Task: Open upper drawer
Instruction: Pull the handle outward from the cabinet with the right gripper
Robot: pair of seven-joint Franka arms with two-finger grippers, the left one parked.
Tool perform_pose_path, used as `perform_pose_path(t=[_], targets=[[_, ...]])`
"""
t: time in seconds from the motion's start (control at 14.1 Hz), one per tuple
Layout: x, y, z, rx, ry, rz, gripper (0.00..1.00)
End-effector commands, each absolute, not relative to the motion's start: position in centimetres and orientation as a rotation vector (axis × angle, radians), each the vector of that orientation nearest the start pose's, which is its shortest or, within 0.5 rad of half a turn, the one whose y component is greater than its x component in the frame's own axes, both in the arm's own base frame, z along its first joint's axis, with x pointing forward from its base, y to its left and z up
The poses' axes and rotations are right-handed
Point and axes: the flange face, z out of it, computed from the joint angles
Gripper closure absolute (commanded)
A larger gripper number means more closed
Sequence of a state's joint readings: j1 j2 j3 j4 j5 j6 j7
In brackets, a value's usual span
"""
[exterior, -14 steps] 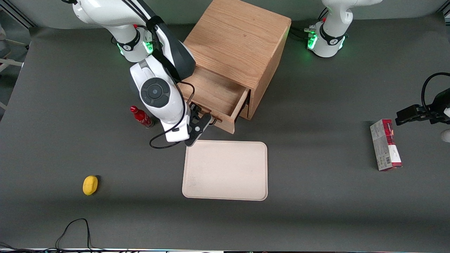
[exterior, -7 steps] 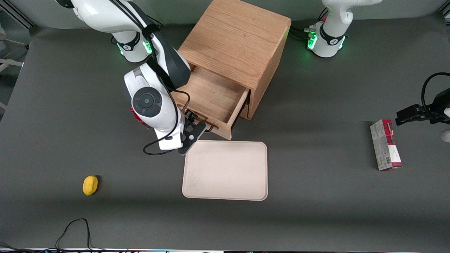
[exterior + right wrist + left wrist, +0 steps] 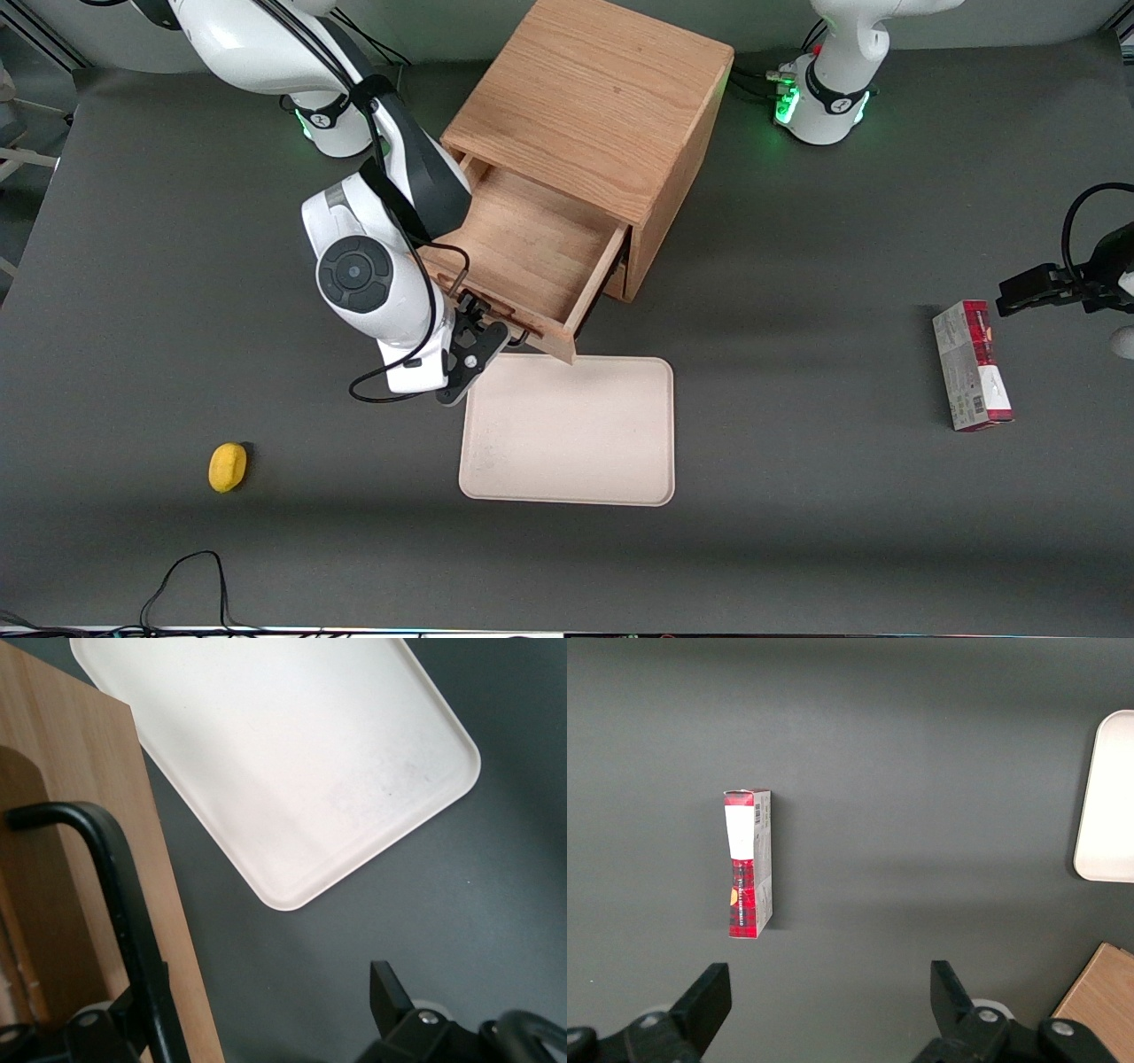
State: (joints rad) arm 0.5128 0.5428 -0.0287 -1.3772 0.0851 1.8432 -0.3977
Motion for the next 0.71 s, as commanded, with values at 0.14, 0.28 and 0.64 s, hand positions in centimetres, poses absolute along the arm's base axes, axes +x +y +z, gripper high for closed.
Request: perform_pose_path(t=[0.14,0.28,0.64], targets=[[63.5,33.0,39.9,-2.782,-1.279,0.120,0.00],[64.1,32.1,40.1,-2.791,-1.260,0.109,0.00],[65.0,31.1,40.1,-2.804,-1.241,0.101,0.00]])
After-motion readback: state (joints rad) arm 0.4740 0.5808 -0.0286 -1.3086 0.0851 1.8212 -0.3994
